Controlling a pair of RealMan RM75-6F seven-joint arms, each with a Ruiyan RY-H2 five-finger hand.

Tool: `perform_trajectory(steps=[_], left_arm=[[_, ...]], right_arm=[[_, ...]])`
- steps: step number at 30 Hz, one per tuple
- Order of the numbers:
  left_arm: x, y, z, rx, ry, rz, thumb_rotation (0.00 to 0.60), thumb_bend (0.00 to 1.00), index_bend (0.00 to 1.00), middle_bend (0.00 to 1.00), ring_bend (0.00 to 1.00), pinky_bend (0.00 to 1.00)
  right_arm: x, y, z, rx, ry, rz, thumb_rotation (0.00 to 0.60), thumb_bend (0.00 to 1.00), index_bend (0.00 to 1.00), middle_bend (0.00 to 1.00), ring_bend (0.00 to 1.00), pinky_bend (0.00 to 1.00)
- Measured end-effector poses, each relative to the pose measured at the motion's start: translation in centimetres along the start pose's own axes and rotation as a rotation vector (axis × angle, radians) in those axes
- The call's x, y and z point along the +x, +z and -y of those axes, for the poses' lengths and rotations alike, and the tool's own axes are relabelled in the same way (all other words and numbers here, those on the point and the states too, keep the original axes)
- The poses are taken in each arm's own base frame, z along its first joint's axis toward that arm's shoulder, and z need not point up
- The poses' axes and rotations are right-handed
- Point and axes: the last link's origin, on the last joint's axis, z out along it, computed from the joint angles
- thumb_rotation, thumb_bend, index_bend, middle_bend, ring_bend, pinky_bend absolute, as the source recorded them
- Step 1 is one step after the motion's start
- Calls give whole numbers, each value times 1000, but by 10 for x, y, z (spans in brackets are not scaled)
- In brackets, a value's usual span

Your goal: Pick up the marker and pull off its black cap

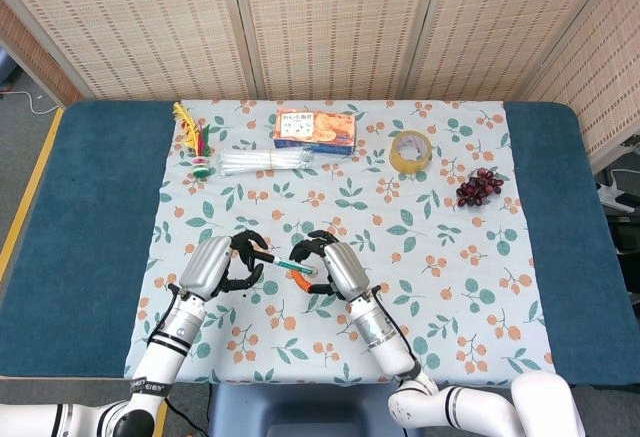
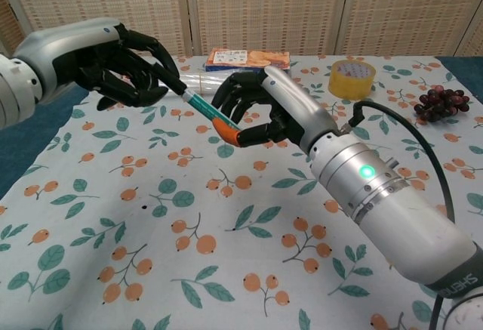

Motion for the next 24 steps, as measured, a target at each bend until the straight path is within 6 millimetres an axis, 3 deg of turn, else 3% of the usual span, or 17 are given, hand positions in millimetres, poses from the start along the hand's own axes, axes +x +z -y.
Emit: perform_trajectory(steps=[24], left_arm=[[-3,1,-1,-6,-17,3,600,431,553,758,541,842]], right_arm=[[-6,0,2,2,-19,10,600,391,911,768,459,221]])
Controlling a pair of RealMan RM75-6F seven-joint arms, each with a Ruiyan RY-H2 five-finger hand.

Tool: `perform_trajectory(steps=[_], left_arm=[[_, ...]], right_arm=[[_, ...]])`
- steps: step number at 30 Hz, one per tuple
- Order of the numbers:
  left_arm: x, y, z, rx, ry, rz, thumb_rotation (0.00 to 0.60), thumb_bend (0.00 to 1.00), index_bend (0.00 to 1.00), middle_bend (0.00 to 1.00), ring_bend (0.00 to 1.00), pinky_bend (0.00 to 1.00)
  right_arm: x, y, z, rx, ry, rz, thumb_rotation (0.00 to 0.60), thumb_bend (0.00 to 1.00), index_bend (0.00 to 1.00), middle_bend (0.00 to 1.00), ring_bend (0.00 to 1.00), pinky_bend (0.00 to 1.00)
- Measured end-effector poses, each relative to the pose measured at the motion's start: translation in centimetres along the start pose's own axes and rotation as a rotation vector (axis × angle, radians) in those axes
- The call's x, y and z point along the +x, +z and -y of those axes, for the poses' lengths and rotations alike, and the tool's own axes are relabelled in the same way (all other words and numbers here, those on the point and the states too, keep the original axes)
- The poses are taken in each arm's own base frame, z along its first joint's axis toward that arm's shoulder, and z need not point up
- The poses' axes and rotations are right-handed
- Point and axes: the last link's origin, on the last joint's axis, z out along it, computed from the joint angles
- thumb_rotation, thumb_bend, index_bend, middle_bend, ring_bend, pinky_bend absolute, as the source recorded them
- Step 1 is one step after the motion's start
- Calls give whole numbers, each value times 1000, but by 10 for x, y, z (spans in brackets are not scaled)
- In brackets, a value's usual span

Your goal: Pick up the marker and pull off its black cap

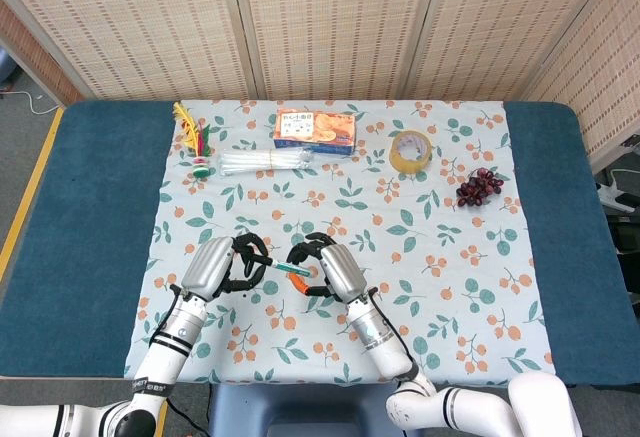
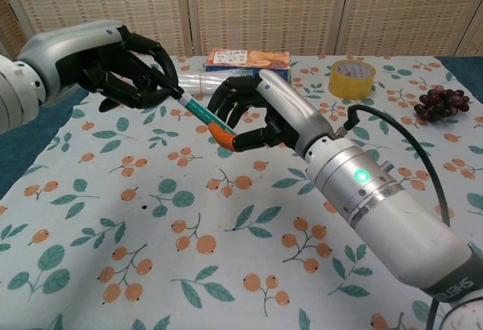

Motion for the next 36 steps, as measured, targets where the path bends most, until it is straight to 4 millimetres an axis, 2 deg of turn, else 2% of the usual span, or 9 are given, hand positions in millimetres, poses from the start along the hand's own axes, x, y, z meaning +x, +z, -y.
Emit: perform_trajectory(steps=[7,11,23,27,32,36], left_arm=[[0,0,0,11,-6,2,600,659,701,850,584,848],[0,0,-2,5,0,-16,600,738,786,895,627,861],[0,-1,-3,-20,-27,-60,600,770,830,938,668,896],[8,0,-2,-15,-53,-64,600,762,830,938,669,896],[18,3,7,10,-93,-70,600,682,828,932,688,914],[16,6,27,69,-69,-29,600,663,811,913,700,918]], right_arm=[[-2,0,0,-2,-3,4,600,391,911,768,459,221],[-3,0,1,-3,0,4,600,391,911,768,459,221],[-2,-1,-2,-10,-7,3,600,391,911,768,459,221],[1,-5,-9,-10,-46,16,600,391,911,768,459,221],[23,-13,-25,7,-183,-6,600,391,911,768,459,221],[41,-14,-37,-1,-289,-20,600,391,911,768,459,221]])
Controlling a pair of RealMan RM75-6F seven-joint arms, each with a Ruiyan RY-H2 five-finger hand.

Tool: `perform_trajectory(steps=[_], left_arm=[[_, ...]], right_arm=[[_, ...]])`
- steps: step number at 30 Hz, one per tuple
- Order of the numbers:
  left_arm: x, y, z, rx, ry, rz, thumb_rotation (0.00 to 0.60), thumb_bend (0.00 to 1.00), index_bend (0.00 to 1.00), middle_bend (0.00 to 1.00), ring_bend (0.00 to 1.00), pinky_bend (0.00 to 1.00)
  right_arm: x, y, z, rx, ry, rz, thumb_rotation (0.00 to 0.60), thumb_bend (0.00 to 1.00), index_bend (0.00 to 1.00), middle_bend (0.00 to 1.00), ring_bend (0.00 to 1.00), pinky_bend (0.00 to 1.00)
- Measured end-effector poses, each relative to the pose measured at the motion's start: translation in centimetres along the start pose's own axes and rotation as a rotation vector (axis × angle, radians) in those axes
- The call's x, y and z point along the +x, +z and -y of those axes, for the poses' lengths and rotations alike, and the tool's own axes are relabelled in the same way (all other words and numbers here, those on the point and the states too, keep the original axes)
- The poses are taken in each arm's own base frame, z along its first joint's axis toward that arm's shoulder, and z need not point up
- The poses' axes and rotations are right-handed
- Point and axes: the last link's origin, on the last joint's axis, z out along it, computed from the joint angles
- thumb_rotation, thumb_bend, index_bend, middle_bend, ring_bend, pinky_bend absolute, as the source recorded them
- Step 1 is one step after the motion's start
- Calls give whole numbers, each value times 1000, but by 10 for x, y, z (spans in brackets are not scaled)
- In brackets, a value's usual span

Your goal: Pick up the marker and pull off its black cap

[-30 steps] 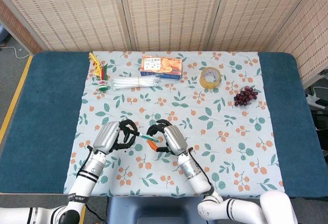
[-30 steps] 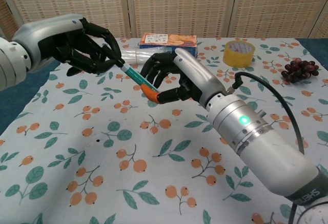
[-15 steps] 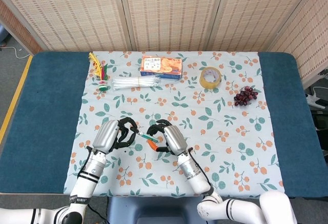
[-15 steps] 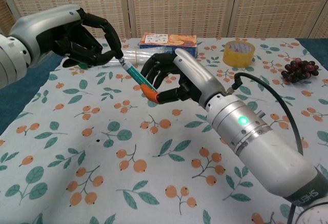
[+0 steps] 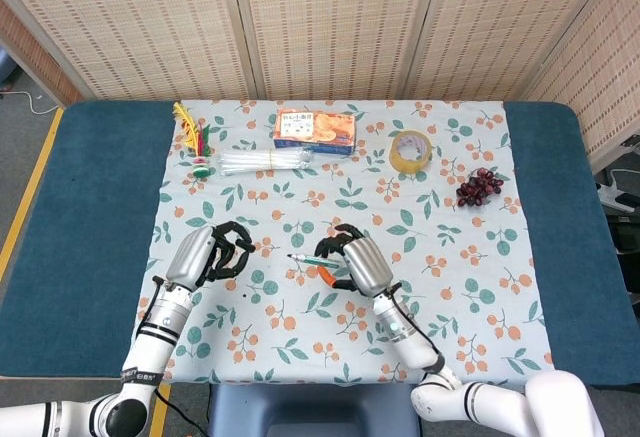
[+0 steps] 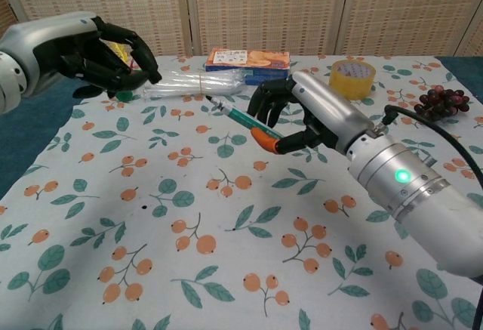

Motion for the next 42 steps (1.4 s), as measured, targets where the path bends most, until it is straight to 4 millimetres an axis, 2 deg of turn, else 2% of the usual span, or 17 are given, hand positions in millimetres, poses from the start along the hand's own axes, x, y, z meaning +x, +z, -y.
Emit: perform_trajectory(steps=[6,9,10,15,18,20,22,24,28,31,36,38,39,40,41,42], left_arm=[[-18,7,36,66,166,38,600,642,753,851,721,918],[-35,9,51,87,234,69,600,603,704,788,723,916],[-40,9,54,90,252,79,600,584,668,733,714,914],[-60,8,62,75,329,122,600,544,515,527,672,914],[-66,7,63,52,368,133,600,523,367,413,638,911],[-69,6,63,38,384,145,600,496,188,297,587,905],[-70,6,62,25,392,149,600,474,75,210,554,900],[-69,6,60,10,387,140,600,456,21,150,539,897],[-65,4,55,-13,359,128,600,432,0,36,526,897],[-60,1,50,-25,343,128,600,416,0,8,526,896],[-42,-11,36,-71,319,111,600,403,0,0,496,893],[-33,-18,31,-93,302,101,600,402,0,0,365,856],[-28,-23,27,-111,295,94,600,403,0,0,242,797],[-23,-27,26,-125,298,86,600,402,0,0,120,706],[-19,-32,26,-140,307,76,600,402,0,0,42,599],[-12,-39,28,-161,325,59,600,402,0,0,16,529]], right_arm=[[8,-3,-15,-11,-170,40,600,391,908,768,457,221],[6,-6,-18,-6,-254,69,600,389,868,767,435,221],[5,-7,-19,-4,-279,81,600,388,835,755,418,221],[-5,-14,-27,-14,-410,148,600,386,597,578,302,211],[-13,-19,-33,-43,-437,200,600,386,393,422,201,153],[-15,-21,-36,-63,-442,232,600,386,192,282,112,92],[-16,-23,-37,-76,-442,251,600,384,55,208,68,62],[-14,-24,-35,-82,-435,257,600,361,2,177,47,53],[-4,-26,-29,-88,-418,251,600,310,0,137,15,42],[9,-29,-24,-87,-413,244,600,266,0,79,0,6],[49,-40,-12,-85,-424,211,600,216,0,6,0,0],[74,-51,-8,-93,-440,183,600,215,0,0,0,0],[85,-57,-7,-102,-454,169,600,215,0,0,0,0],[98,-64,-6,-114,-473,153,600,215,0,0,0,0],[114,-77,-6,-134,-500,129,600,215,0,0,0,0],[126,-87,-6,-153,-520,109,600,215,0,0,0,0]])
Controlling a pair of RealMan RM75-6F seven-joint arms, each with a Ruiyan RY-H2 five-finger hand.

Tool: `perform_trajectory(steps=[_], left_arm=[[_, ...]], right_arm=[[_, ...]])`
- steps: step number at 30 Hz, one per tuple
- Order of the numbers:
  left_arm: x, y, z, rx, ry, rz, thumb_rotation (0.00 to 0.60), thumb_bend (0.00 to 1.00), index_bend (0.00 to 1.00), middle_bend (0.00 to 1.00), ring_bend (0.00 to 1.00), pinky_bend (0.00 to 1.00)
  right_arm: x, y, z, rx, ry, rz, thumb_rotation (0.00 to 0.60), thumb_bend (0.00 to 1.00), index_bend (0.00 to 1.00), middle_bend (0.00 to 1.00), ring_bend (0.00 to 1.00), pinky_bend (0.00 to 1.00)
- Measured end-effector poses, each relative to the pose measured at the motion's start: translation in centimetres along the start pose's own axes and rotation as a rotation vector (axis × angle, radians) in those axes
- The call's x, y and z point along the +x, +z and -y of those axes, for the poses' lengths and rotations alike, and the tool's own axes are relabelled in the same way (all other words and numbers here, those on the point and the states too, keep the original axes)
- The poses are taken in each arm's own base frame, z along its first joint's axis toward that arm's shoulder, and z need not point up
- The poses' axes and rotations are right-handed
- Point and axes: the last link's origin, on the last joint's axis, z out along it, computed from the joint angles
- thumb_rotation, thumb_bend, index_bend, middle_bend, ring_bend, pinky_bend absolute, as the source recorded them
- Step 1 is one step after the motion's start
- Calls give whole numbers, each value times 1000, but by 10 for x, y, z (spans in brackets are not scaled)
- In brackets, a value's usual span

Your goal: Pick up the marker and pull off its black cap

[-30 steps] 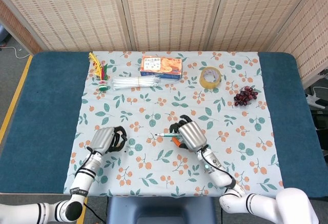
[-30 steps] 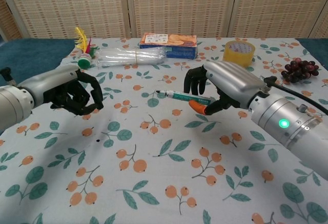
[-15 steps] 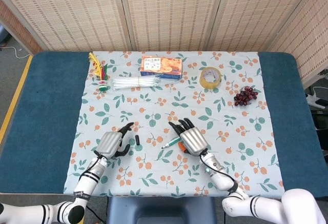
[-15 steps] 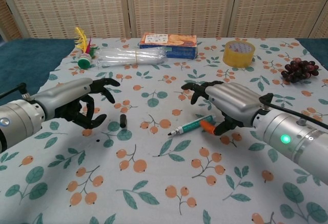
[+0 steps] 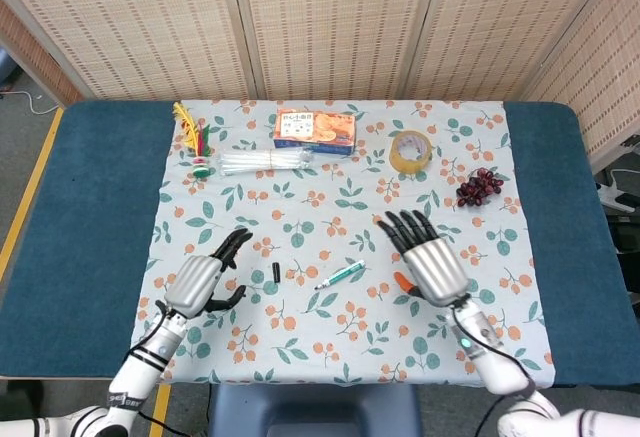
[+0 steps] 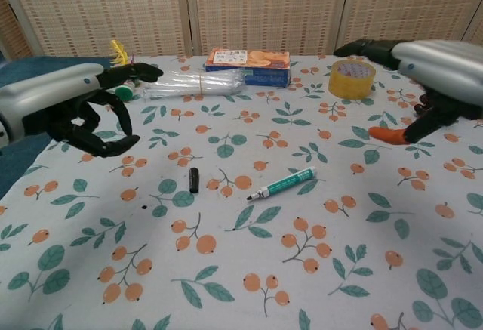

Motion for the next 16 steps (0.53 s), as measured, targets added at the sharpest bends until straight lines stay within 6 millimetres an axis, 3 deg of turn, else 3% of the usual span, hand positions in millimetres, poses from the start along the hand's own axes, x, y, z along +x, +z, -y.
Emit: perform_trajectory(steps=[2,5,11,13,16], left_arm=[[8,-15,6,-24,37,-34,600,402,0,0,0,336],[21,-48,21,-50,94,-118,600,401,0,0,0,189],[33,-119,81,38,269,-280,600,403,0,0,0,75],[31,-141,101,81,358,-271,600,402,0,0,0,66],[26,-164,115,119,415,-245,600,404,0,0,0,66]], right_arm=[[15,-27,-16,-66,-36,-41,600,215,0,0,0,0],[21,-71,-42,-190,-81,-96,600,215,0,0,0,0],[16,-147,-98,-392,-186,-140,600,213,0,0,0,0],[16,-162,-108,-423,-193,-136,600,212,0,0,0,0],[17,-170,-113,-447,-199,-130,600,212,0,0,0,0]])
